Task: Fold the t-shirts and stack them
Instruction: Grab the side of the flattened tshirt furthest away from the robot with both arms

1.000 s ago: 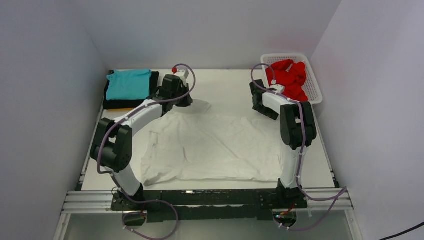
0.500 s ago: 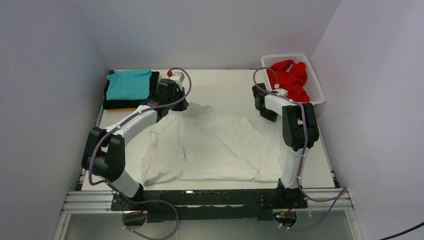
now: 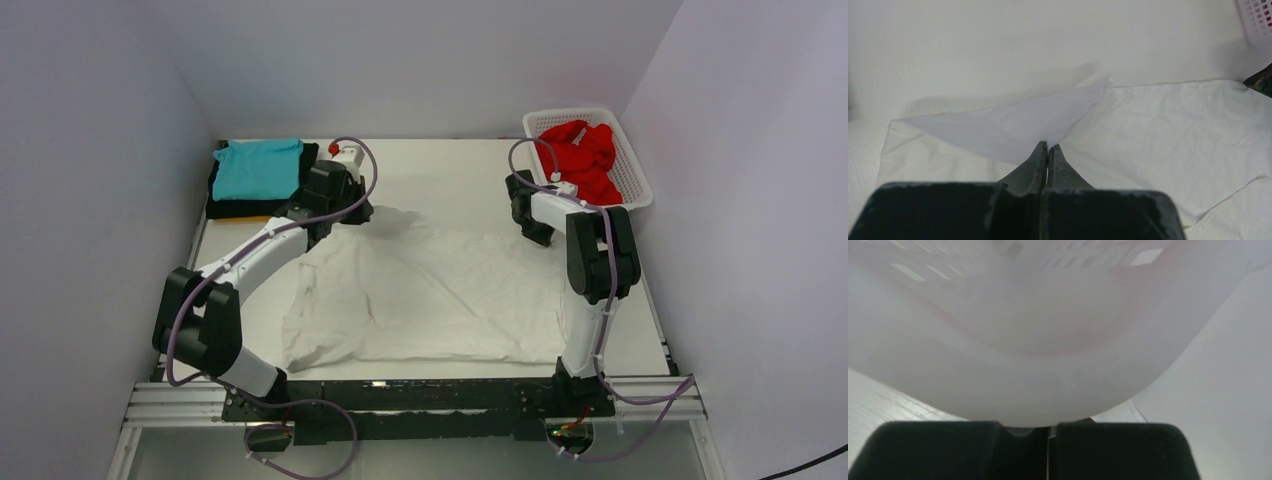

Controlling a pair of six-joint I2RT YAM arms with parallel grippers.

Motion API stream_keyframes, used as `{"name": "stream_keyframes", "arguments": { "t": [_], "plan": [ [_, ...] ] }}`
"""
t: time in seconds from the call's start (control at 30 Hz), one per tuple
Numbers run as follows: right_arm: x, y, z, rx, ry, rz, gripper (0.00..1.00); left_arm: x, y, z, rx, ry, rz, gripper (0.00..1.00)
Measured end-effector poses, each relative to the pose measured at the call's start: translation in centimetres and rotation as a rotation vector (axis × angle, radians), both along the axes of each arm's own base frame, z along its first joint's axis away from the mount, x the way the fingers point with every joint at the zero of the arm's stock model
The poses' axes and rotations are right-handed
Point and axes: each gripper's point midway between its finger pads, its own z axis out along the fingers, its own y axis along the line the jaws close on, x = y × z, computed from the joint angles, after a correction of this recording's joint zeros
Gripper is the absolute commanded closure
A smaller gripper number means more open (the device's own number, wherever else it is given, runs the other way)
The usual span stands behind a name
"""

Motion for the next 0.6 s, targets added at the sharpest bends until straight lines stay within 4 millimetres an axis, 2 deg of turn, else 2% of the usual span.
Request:
{"name": "stream_keyframes", "arguments": {
  "t": [0.17, 0.33, 0.6],
  "plan": [
    [0.0, 0.3, 0.2, 0.019, 0.001, 0.023, 1.00, -0.5, 0.1, 0.1, -0.005, -0.001, -0.006, 1.00],
    [0.1, 1.0, 1.8, 0.019, -0.033, 0.065, 1.00, -1.5, 0.0, 0.2, -0.016, -0.003, -0.022, 1.00],
    [-2.0, 2.3, 4.0, 0.020, -0.082, 0.137, 1.00, -5.0, 0.4, 0.3, -0.022, 0.003, -0.030, 1.00]
  ]
}}
